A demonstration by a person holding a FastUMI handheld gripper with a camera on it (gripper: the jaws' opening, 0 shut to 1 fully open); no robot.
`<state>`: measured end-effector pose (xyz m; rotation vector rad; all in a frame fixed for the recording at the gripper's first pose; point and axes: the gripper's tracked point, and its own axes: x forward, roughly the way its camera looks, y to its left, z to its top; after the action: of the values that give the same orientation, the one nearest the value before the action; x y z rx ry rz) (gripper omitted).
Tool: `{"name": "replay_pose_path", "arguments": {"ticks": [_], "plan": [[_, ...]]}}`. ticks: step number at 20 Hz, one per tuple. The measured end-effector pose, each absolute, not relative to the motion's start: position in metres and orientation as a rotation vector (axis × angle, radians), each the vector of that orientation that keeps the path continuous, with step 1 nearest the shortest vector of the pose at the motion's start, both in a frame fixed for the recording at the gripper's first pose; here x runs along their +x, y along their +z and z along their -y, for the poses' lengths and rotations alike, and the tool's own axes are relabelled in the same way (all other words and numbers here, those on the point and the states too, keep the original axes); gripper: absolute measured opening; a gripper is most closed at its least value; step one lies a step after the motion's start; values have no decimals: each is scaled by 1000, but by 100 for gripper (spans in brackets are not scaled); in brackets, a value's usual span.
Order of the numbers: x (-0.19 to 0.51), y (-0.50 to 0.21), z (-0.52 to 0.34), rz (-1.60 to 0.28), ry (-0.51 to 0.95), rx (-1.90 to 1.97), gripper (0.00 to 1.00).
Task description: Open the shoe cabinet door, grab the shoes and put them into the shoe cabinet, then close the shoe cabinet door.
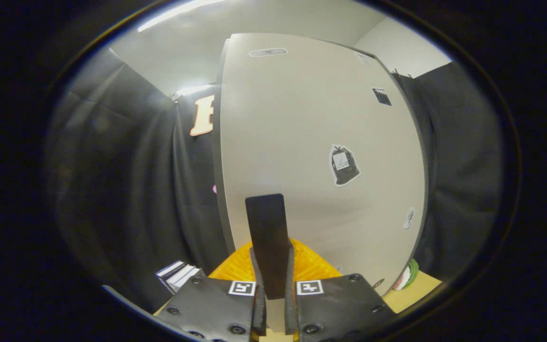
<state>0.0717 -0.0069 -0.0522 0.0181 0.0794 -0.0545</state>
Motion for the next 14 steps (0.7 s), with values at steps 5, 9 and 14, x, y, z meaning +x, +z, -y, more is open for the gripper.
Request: {"name": "replay_pose_path", "arguments": {"ticks": [5, 9, 14], "plan": [[38, -50, 16, -72, -42, 14, 17], [19, -43, 28, -66, -8, 17, 17], [-24, -39, 48, -69, 38, 20, 17]]}}
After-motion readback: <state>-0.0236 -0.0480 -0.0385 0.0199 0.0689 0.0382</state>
